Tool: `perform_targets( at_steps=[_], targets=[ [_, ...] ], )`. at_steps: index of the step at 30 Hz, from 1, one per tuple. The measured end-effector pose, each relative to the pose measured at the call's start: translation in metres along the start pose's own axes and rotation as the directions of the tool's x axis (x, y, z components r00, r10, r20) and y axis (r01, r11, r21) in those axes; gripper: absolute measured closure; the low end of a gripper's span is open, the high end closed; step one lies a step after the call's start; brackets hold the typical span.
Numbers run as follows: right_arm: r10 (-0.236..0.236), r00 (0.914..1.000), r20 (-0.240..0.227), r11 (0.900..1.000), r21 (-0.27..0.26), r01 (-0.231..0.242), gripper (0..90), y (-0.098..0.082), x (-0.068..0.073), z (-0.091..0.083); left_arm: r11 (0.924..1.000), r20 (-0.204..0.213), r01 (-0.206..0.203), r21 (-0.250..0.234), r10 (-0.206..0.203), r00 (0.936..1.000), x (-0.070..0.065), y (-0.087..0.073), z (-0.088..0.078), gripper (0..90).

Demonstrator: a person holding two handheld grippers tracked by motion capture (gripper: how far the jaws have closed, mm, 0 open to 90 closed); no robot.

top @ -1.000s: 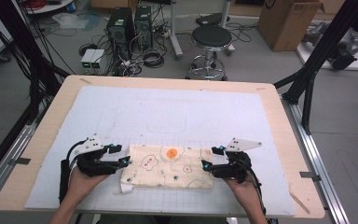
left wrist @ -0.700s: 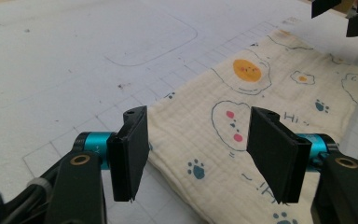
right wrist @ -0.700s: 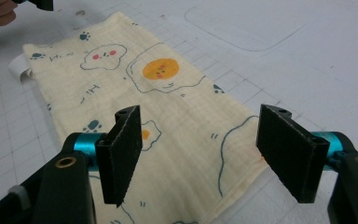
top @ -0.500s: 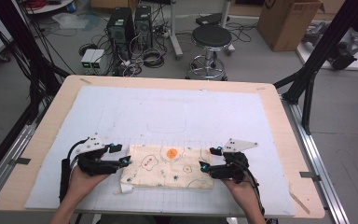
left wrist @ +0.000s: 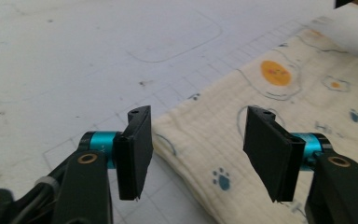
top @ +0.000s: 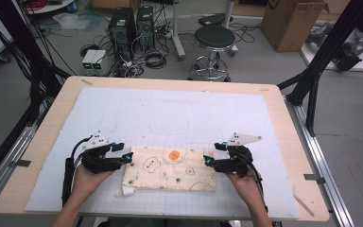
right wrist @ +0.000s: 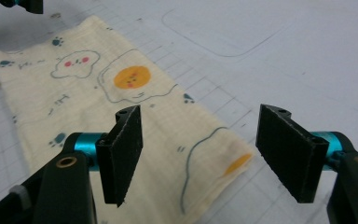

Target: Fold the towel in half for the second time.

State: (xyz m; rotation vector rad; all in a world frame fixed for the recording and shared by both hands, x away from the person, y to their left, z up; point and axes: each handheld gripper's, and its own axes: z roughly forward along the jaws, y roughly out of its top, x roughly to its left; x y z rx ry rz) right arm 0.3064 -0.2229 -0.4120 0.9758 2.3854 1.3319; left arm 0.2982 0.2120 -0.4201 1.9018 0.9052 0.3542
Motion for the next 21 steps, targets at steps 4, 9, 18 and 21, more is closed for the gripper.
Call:
perform_targets(
  at_steps=[4,9,18,21],
  targets=[
    [0.027,0.9995,0.017,1.0,-0.007,-0.027,32.2,0.005,-0.012,0.004,0.9997,-0.031,0.02,0.011,-0.02,0.9993,0.006,0.008,0.01,45.3],
    [0.069,0.9959,0.059,0.998,0.006,-0.07,36.2,0.007,-0.026,0.011,0.999,-0.025,0.042,0.018,-0.042,0.9988,0.012,0.01,0.021,48.4],
    [0.108,0.9931,0.044,0.986,0.119,-0.113,51.5,-0.002,-0.029,0.03,0.9965,-0.03,0.05,0.067,-0.048,0.9984,0.02,0.005,0.03,52.3],
    [0.097,0.9947,0.034,0.984,0.149,-0.101,56.5,-0.004,-0.028,0.034,0.9941,-0.032,0.029,0.105,-0.026,0.9992,0.018,0.003,0.033,53.0]
  ],
)
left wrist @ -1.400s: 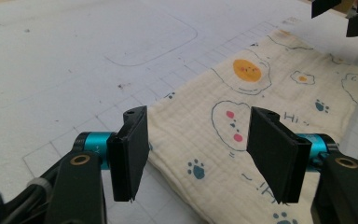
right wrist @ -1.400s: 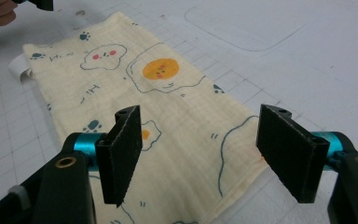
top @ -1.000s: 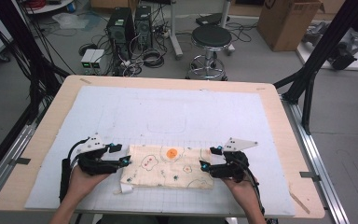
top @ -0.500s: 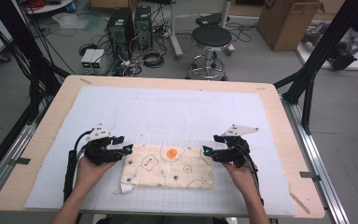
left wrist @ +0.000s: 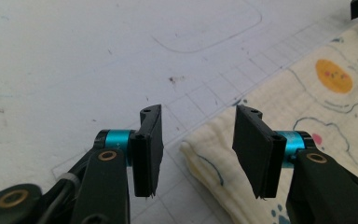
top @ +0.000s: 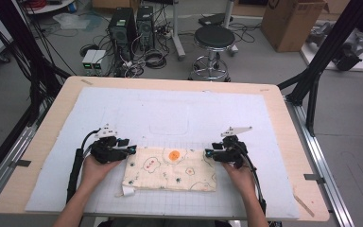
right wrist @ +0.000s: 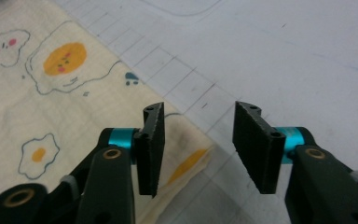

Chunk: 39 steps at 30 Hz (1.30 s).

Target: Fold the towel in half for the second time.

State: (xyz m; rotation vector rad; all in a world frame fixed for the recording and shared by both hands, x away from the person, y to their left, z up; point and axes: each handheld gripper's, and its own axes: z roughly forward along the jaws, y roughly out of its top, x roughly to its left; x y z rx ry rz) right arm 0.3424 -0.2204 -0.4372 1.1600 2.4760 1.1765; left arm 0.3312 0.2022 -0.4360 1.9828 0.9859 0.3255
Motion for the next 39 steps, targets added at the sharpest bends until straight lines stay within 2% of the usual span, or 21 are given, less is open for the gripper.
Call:
perform_targets(
  at_steps=[3,6,8,11,13,16,19,25,29,33,35,39],
  targets=[
    [-0.008,1.0,-0.002,1.0,0.02,0.008,61.2,-0.001,0.002,0.002,0.9998,-0.006,-0.011,0.018,0.011,0.9999,0.001,-0.001,0.002,56.6],
    [-0.021,0.9998,0.005,0.999,0.031,0.02,65.0,-0.001,0.004,0.004,0.9997,-0.008,0.0,0.025,0.0,1.0,0.001,-0.001,0.003,60.5],
    [-0.032,0.9995,0.004,0.999,0.036,0.032,67.1,-0.001,0.005,0.004,0.9997,0.005,0.017,0.015,-0.017,0.9998,0.001,-0.001,0.005,62.7],
    [-0.033,0.9995,-0.003,0.999,0.038,0.033,71.3,-0.002,0.004,0.003,0.9993,0.011,0.008,0.036,-0.008,0.9999,0.002,-0.002,0.008,66.7],
    [-0.033,0.9994,-0.011,0.999,0.031,0.033,73.9,-0.004,0.003,0.002,0.9983,0.018,0.007,0.058,-0.008,0.9998,0.001,-0.003,0.01,71.4],
    [-0.016,0.9994,-0.032,0.999,0.028,0.017,78.9,-0.005,0.002,0.001,0.9979,0.02,0.026,0.06,-0.027,0.9994,0.001,-0.002,0.009,79.0],
    [-0.007,0.9983,-0.057,1.0,0.027,0.009,82.6,-0.005,0.0,0.002,0.9977,0.015,0.02,0.065,-0.021,0.9997,0.0,-0.002,0.008,82.2],
    [-0.006,0.9958,-0.092,1.0,0.029,0.009,83.8,-0.003,0.001,0.002,0.9986,0.008,0.046,0.025,-0.047,0.9989,0.007,0.002,0.003,83.6],
    [0.016,0.994,-0.108,1.0,0.022,-0.013,84.2,0.001,-0.001,0.0,0.999,0.001,0.035,0.029,-0.035,0.9994,0.009,0.008,0.003,83.6],
    [0.016,0.995,-0.099,1.0,0.001,-0.016,84.3,0.008,-0.005,0.0,0.9994,-0.017,0.034,0.009,-0.033,0.9993,0.011,0.015,0.004,83.6],
    [0.034,0.9955,-0.088,0.999,-0.004,-0.034,84.5,0.011,-0.008,0.0,0.9985,-0.014,0.055,-0.006,-0.055,0.9984,0.015,0.016,0.004,83.6],
    [0.02,0.9971,-0.073,1.0,-0.017,-0.022,84.6,0.02,-0.011,0.002,0.9963,-0.027,0.081,-0.028,-0.082,0.9963,0.02,0.016,0.005,83.7]
  ],
)
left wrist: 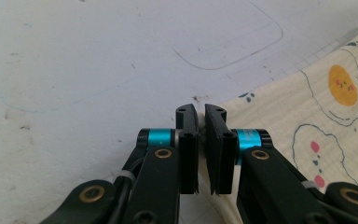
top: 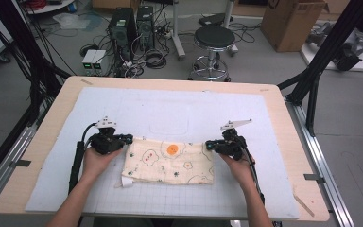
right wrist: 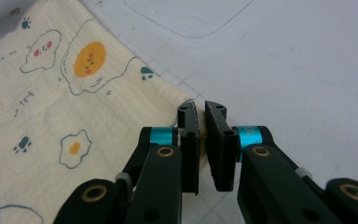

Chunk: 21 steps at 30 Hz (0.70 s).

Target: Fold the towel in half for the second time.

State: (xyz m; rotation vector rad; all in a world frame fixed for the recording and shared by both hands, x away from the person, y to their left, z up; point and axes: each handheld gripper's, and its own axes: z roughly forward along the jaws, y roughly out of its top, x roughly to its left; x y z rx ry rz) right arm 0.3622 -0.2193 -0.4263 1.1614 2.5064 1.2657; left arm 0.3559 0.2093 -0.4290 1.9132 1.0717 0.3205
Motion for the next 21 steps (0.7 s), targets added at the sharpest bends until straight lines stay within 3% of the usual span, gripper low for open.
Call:
perform_targets(
  at_steps=[7,11,15,19,21],
  targets=[
    [0.016,0.9995,0.027,1.0,0.001,-0.016,84.7,0.018,-0.007,0.006,0.9992,-0.018,0.034,-0.02,-0.034,0.9993,0.009,0.015,0.006,83.8],
    [0.073,0.9967,0.034,0.997,-0.034,-0.072,84.7,0.028,-0.022,0.007,0.9989,-0.022,0.037,-0.029,-0.038,0.9991,0.012,0.026,0.014,83.8],
    [0.116,0.9919,0.05,0.993,-0.041,-0.114,84.7,0.03,-0.033,0.012,0.9936,0.007,0.099,-0.055,-0.099,0.9951,0.021,0.024,0.02,83.9],
    [0.143,0.9891,0.036,0.989,-0.051,-0.141,84.7,0.027,-0.037,0.018,0.9942,-0.008,0.104,-0.028,-0.104,0.9945,0.025,0.02,0.027,83.9],
    [0.143,0.989,0.039,0.989,-0.038,-0.141,84.7,0.026,-0.036,0.021,0.9933,0.006,0.111,-0.031,-0.111,0.9938,0.026,0.02,0.025,83.9]
  ],
)
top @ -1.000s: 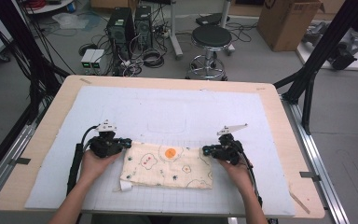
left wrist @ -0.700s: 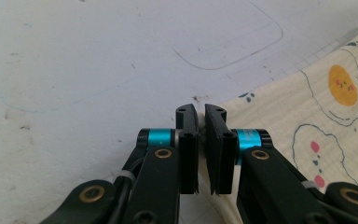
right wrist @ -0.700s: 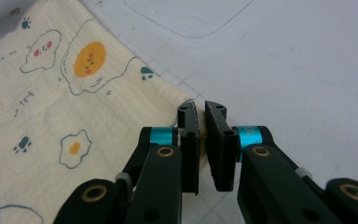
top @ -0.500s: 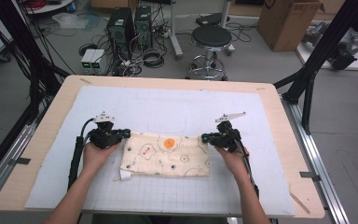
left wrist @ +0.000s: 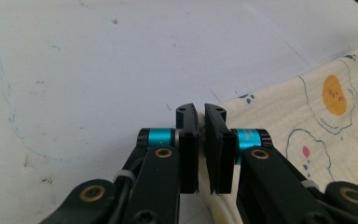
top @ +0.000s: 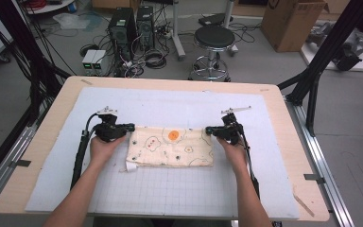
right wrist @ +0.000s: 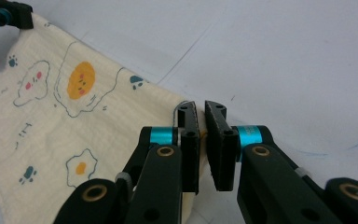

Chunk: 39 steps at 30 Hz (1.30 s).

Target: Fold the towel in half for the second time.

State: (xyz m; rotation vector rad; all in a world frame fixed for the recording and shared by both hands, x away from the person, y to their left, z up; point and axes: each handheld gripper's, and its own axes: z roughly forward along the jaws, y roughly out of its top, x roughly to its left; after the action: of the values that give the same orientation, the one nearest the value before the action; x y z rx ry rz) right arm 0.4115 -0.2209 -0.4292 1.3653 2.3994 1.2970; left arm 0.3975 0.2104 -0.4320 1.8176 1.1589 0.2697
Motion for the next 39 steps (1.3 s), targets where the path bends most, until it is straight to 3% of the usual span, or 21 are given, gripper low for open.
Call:
perform_targets(
  at_steps=[6,12,17,25,34,39],
  targets=[
    [-0.01,0.9997,-0.023,1.0,-0.021,0.009,84.7,0.001,0.002,-0.007,0.9998,0.0,-0.016,-0.015,0.016,0.9999,-0.002,0.002,-0.005,83.9],
    [-0.019,0.9995,-0.025,0.999,-0.038,0.018,84.7,0.002,0.005,-0.015,0.9979,-0.005,-0.058,-0.028,0.058,0.9983,-0.01,0.004,-0.01,83.8],
    [-0.009,0.9996,-0.026,0.999,-0.031,0.008,84.7,-0.001,0.004,-0.017,0.9968,0.007,-0.08,0.001,0.08,0.9968,-0.013,0.003,-0.012,83.9],
    [-0.022,0.9989,-0.042,0.998,-0.065,0.019,84.7,-0.003,0.008,-0.023,0.9967,0.016,-0.076,-0.03,0.076,0.9969,-0.015,0.002,-0.02,83.9],
    [-0.032,0.9982,-0.05,0.998,-0.064,0.029,84.7,-0.006,0.014,-0.028,0.9971,0.026,-0.065,-0.04,0.066,0.9975,-0.016,-0.005,-0.025,83.9],
    [-0.032,0.9977,-0.06,0.997,-0.073,0.027,84.6,-0.011,0.015,-0.032,0.9947,0.031,-0.094,-0.042,0.095,0.995,-0.02,-0.005,-0.028,83.9]
  ],
)
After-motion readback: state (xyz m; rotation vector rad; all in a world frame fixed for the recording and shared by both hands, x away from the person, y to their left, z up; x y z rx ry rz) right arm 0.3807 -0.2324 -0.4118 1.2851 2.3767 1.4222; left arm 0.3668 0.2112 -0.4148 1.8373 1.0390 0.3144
